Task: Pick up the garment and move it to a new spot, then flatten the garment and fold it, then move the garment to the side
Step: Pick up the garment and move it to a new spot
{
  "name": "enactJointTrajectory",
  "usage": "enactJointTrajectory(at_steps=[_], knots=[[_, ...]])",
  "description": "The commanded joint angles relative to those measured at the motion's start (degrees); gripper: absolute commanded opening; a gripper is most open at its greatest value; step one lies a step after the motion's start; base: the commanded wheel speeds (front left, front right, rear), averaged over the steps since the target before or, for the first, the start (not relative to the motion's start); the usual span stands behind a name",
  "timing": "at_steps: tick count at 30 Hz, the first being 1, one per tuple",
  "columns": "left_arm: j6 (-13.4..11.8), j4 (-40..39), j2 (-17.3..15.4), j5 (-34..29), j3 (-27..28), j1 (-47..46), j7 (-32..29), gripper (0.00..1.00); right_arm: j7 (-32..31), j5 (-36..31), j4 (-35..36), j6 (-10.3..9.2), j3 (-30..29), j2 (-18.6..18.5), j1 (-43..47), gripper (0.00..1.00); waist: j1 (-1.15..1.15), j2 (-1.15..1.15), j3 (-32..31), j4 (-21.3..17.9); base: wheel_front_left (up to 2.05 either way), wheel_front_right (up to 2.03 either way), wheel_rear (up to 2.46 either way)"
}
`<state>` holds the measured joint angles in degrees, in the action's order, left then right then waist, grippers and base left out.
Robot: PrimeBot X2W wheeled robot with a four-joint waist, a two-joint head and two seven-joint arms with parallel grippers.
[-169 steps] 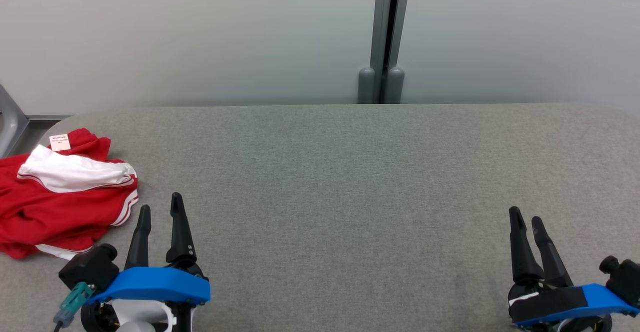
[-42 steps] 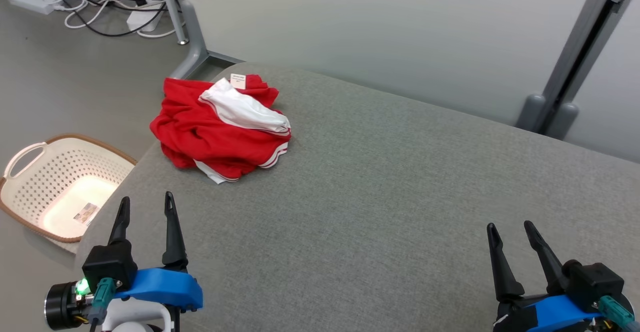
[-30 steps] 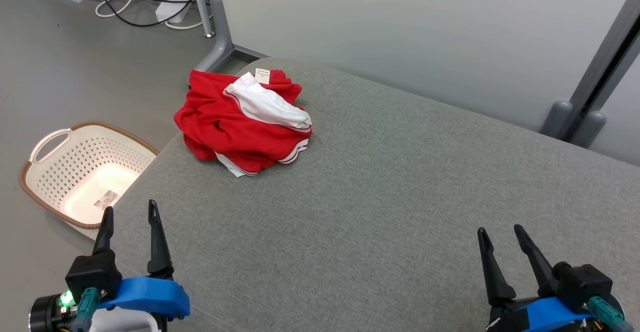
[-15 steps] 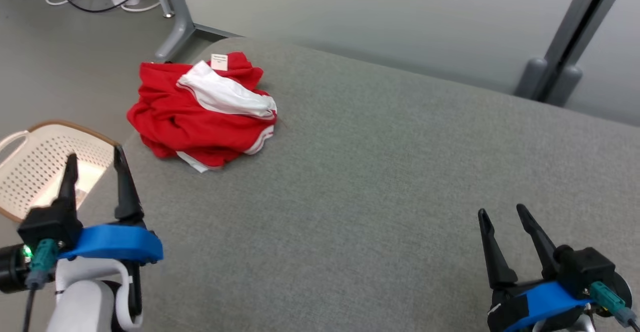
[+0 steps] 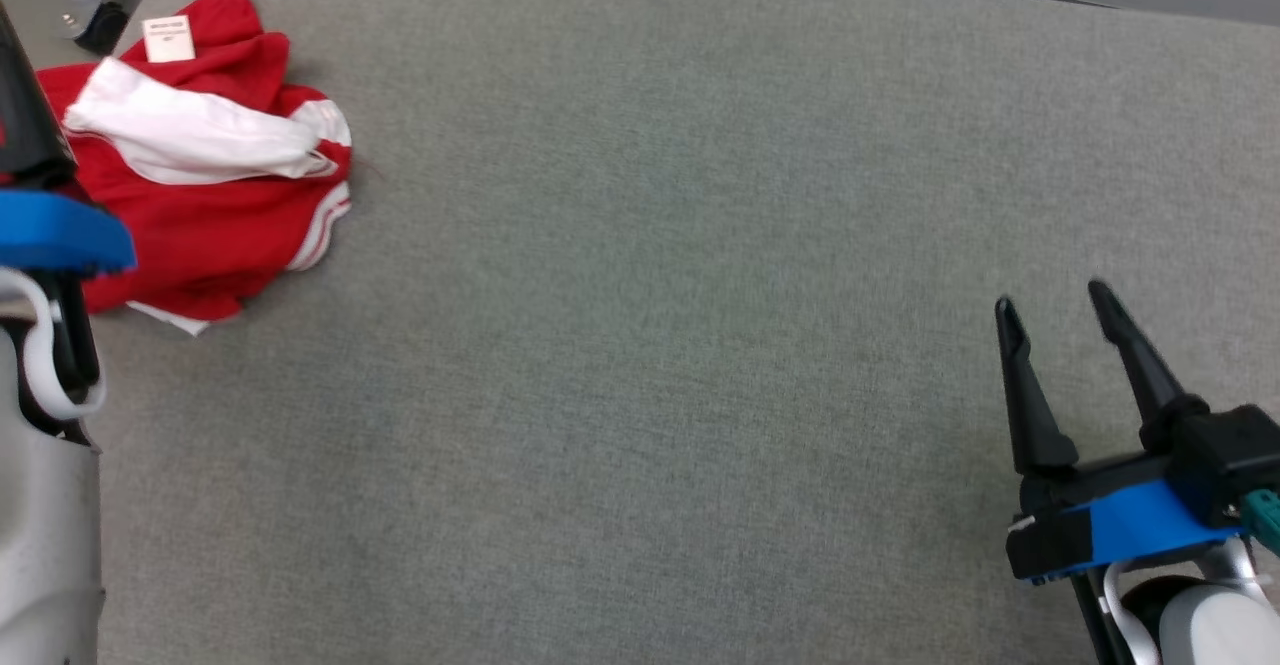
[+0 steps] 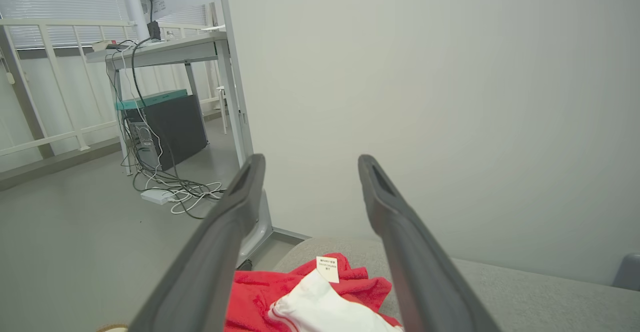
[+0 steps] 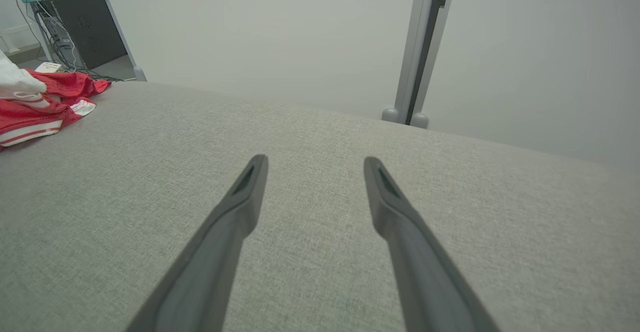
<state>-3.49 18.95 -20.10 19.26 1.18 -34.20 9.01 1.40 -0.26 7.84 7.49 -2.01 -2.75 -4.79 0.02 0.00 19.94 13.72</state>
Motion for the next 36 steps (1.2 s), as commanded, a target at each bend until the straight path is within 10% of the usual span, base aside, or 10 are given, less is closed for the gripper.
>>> enactJointTrajectory(at_steps=[1, 26, 28, 29, 36], knots=[[0.60, 1.96, -0.37, 0.47, -0.03, -2.89, 0.10, 1.00, -0.57, -0.54, 1.46, 0.01, -0.21, -0.25, -1.06, 1.00, -0.02, 0.00, 1.79, -0.29, 0.00, 0.00, 0.00], [6.93, 41.93, 4.06, 6.32, -2.88, -14.42, -8.83, 0.95, -2.70, -1.82, 5.81, 0.01, -0.34, -0.61, -4.58, 1.00, -0.02, 0.00, 8.69, -3.15, 0.00, 0.00, 0.00], [7.44, 43.45, 4.04, 6.39, -3.07, -14.97, -8.77, 0.18, -2.60, -1.69, 5.47, 0.01, -0.13, -0.57, -4.45, 1.00, -0.02, 0.00, 8.33, -3.20, 0.00, 0.00, 0.00], [7.58, 44.02, 3.98, 6.41, -3.16, -15.19, -8.45, 0.00, -2.55, -1.62, 5.33, 0.01, -0.04, -0.55, -4.36, 1.00, -0.02, 0.00, 8.04, -3.23, 0.00, 0.00, 0.00], [8.30, 45.70, 2.33, 5.57, -4.19, -17.16, -3.86, 0.00, -1.70, -0.68, 3.45, 0.01, 0.31, -0.40, -3.99, 1.00, -0.02, 0.00, 5.00, -3.63, 0.00, 0.00, 0.00]])
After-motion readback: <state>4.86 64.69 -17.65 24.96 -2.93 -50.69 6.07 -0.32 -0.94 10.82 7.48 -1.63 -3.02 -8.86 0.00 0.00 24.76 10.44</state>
